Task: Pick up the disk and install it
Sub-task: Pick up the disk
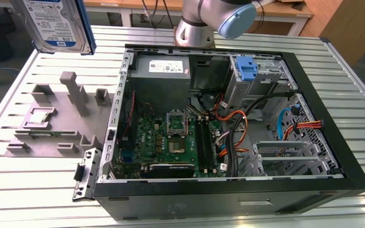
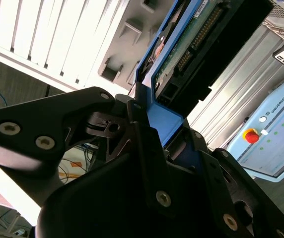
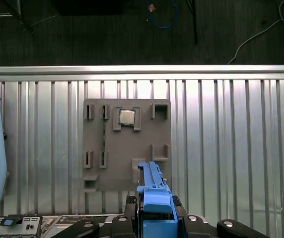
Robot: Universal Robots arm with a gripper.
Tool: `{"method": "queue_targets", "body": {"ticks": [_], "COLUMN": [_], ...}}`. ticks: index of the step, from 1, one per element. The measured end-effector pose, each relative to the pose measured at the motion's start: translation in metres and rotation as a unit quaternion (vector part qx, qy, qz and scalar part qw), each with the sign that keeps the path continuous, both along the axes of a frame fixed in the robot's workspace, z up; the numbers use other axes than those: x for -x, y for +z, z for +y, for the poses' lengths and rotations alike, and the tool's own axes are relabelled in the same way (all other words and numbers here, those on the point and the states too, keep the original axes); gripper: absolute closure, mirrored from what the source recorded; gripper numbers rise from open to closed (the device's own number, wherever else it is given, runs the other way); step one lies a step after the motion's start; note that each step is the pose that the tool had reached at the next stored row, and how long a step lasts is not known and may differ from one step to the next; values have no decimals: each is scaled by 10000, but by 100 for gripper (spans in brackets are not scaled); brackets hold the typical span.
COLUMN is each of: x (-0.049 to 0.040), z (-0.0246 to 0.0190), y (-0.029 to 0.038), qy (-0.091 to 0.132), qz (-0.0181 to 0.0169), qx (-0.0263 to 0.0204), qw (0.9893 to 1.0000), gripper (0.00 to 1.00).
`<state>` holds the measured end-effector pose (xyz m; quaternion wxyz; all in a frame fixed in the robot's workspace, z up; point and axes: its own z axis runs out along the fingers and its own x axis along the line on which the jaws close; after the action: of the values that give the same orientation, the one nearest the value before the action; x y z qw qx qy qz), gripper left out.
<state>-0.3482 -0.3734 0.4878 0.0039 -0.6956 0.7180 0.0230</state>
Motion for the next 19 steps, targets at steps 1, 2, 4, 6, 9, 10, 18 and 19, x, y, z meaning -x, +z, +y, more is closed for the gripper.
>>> {"method": "queue_targets", "body": {"ticks": [1, 2, 4, 6, 9, 10, 18, 19], "x": [-2, -5, -5, -9, -14, -18, -22, -22], "z": [0, 0, -1, -4, -17, -20, -51, -53], "y": [0, 0, 0, 0, 0, 0, 0, 0], "qy": [0, 0, 0, 1, 0, 1, 0, 0], "qz": [0, 0, 0, 0, 0, 0, 0, 0], "qx": [0, 0, 0, 0, 0, 0, 3, 4], "qw": [10000, 10000, 10000, 10000, 10000, 10000, 10000, 10000], "gripper": [63, 63, 63, 63, 63, 63, 63, 63]}}
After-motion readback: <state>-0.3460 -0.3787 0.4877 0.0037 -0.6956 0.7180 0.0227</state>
